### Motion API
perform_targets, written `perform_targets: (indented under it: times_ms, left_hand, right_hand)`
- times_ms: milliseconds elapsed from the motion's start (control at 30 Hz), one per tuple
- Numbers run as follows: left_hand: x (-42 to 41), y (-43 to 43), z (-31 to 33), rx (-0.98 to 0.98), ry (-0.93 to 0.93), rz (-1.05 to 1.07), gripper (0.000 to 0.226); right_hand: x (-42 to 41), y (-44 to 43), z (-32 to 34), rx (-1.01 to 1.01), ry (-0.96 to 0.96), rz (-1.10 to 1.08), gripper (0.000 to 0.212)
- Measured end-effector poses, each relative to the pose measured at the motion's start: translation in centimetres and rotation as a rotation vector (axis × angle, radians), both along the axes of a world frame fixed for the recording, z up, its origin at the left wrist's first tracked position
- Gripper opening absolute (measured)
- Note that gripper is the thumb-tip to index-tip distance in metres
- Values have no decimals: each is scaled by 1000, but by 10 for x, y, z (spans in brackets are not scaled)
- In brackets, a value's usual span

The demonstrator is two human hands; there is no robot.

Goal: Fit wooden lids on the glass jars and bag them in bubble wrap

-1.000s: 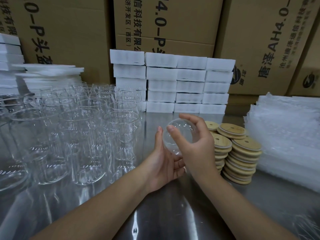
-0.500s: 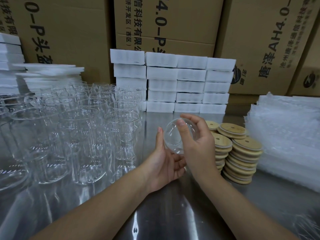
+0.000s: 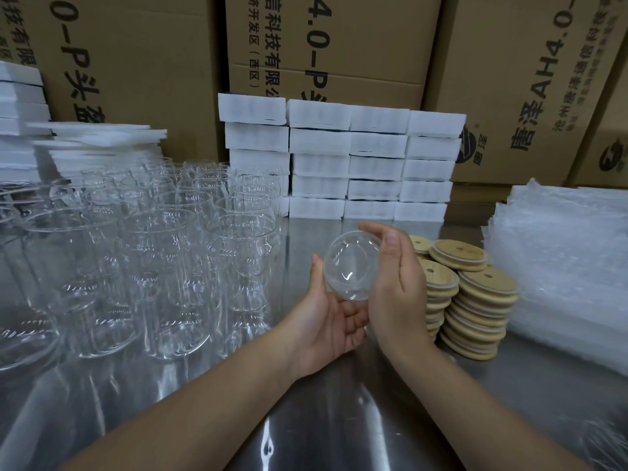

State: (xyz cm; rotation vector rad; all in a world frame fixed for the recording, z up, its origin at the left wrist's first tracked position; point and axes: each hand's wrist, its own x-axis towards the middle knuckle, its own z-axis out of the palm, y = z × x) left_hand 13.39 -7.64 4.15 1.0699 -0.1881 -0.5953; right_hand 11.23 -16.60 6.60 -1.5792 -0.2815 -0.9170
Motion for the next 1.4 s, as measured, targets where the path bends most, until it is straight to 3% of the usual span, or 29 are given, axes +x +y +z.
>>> perform_targets:
  times_ms: [100, 167, 300, 433, 567, 700, 867, 1067, 1233, 1300, 1400]
  left_hand:
    - [0, 0, 0, -39, 16, 30, 82]
    - [0, 1, 1, -86, 28, 94, 65]
    - [-2, 1, 3, -158, 22, 192, 41]
    - [-4, 0, 4, -205, 26, 243, 48]
    - [-7, 4, 7, -184, -49, 203, 73]
    - [-9, 0, 5, -188, -138, 255, 33]
    - [-7, 2, 7, -177, -144, 310, 80]
    - [-6, 4, 3, -144, -211, 348, 40]
    - [-4, 6, 2, -145, -159, 273, 14]
    - [-5, 6, 2, -145, -146, 224, 19]
    - [-5, 6, 2, -157, -118, 212, 44]
  right_hand:
    - [1, -1, 1, 83, -18, 52, 29]
    - [1, -3, 1, 113, -15, 85, 36]
    - [-1, -3, -1, 29, -37, 79, 46]
    - [-2, -3, -3, -50, -38, 80, 49]
    - [-3, 1, -4, -147, 11, 56, 43]
    - [-2, 3, -5, -129, 62, 74, 42]
    - [-1, 4, 0, -72, 154, 133, 47]
    - [5, 2, 6, 169, 234, 235, 73]
    - [6, 0, 6, 226, 230, 262, 54]
    - [6, 0, 7, 219, 226, 263, 51]
    - [6, 0, 9, 227, 218, 267, 52]
